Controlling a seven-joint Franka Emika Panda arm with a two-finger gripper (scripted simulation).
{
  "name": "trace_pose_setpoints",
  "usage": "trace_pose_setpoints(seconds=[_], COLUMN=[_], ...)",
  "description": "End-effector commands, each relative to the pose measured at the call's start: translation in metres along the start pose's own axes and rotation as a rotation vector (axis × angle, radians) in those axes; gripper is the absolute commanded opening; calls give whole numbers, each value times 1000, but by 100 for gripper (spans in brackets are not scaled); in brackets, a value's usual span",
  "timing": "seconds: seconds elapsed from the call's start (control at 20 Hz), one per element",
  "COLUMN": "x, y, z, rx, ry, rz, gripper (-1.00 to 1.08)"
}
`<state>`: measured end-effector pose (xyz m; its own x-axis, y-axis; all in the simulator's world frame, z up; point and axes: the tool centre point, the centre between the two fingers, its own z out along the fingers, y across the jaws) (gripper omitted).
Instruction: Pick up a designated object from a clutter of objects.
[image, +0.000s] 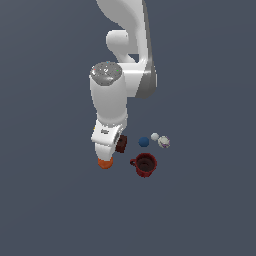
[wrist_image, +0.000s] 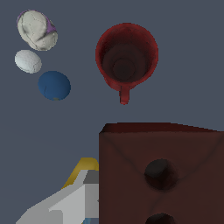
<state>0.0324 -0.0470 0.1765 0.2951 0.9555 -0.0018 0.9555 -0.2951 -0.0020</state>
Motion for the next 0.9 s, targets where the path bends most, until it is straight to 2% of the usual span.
trace_pose_setpoints(seconds=[0.0, 0.85], x=[-5, -38], y=[-10, -81], z=[-21, -165], rx=[-2, -2], ry=[0, 3], rz=[0, 0], gripper=[-100, -100])
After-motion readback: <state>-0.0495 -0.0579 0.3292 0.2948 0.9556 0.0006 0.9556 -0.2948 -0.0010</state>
